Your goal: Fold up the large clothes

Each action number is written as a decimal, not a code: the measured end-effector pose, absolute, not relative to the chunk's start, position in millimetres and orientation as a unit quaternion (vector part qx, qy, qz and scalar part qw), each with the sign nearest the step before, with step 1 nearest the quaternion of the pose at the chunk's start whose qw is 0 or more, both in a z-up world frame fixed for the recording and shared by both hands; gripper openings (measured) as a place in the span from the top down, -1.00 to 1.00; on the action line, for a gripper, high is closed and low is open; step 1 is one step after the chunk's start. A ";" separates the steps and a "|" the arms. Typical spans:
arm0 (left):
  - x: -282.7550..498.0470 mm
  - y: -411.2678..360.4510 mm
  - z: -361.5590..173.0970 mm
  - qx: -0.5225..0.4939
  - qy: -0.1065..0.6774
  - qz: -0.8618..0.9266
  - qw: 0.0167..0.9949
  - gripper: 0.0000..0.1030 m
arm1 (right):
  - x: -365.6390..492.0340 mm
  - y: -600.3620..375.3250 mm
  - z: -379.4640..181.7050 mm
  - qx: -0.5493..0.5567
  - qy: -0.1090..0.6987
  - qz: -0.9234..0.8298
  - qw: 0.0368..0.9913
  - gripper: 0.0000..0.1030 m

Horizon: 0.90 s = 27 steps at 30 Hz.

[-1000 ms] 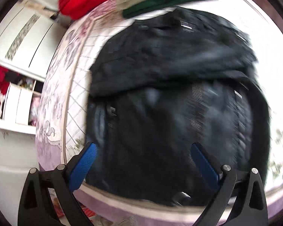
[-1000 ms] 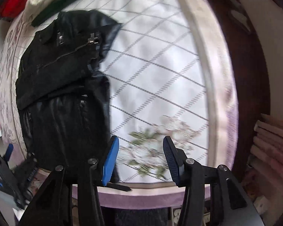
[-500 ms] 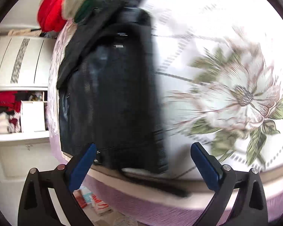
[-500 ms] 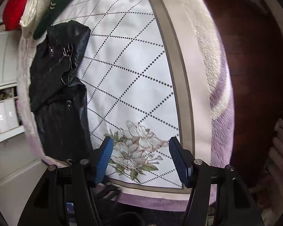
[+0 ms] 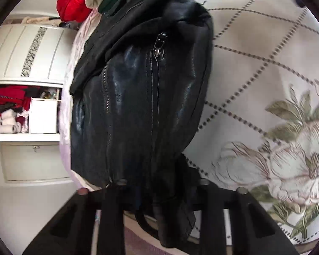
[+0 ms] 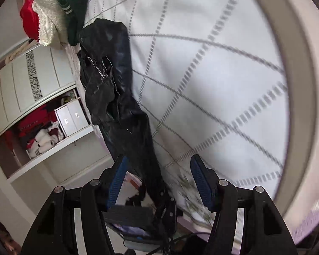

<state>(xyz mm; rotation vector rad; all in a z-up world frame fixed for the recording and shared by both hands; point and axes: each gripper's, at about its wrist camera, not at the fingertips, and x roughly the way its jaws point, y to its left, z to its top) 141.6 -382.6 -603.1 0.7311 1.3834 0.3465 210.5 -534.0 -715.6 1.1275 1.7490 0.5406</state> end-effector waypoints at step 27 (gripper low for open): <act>148.7 -253.8 -439.9 0.199 0.569 0.142 0.785 0.81 | 348.6 -305.4 -573.6 0.404 0.669 0.225 0.582 0.58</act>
